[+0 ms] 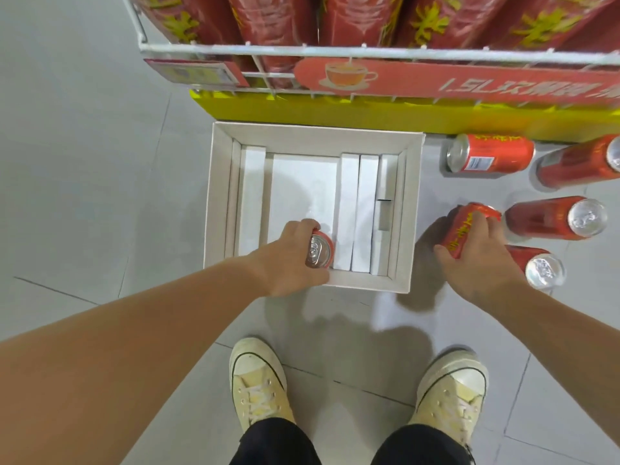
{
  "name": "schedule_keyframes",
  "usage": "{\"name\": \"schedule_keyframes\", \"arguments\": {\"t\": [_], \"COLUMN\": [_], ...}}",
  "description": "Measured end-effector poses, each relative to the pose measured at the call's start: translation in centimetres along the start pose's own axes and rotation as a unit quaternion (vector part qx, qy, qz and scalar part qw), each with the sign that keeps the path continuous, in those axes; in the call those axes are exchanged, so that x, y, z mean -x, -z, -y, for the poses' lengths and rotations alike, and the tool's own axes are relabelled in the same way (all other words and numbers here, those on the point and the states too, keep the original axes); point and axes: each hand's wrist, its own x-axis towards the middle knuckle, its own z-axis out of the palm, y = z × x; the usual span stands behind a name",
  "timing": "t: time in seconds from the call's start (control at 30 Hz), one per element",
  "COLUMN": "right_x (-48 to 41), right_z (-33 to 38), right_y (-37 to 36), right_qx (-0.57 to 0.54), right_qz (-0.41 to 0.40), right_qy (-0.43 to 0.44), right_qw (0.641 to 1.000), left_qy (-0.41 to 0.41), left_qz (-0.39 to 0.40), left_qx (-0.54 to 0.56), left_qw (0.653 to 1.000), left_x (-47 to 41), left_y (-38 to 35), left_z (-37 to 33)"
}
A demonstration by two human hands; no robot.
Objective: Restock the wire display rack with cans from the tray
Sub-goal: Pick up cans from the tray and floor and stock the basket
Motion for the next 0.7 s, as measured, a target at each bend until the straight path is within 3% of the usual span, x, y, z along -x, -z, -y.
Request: {"name": "schedule_keyframes", "arguments": {"t": [0.2, 0.43, 0.5, 0.7], "right_x": [-3.1, -5.3, -5.7, -5.5], "right_z": [-0.5, -1.2, -1.6, -1.8], "right_y": [-1.7, -2.1, -2.2, -1.5], "right_qx": [-0.073, -0.209, -0.261, -0.318], "right_qz": [-0.09, -0.17, -0.168, -0.102], "right_qy": [-0.084, -0.187, -0.211, -0.171], "right_qw": [0.99, 0.945, 0.927, 0.927], "left_qy": [-0.064, 0.013, 0.03, 0.044], "left_qz": [-0.062, -0.091, -0.107, -0.134], "left_qx": [-0.016, 0.221, 0.296, 0.392], "left_qw": [0.996, 0.971, 0.949, 0.909], "left_x": [-2.9, -6.4, -6.8, -6.1], "left_y": [2.6, 4.4, 3.9, 3.0], "left_z": [-0.8, -1.2, -1.1, -0.7]}}
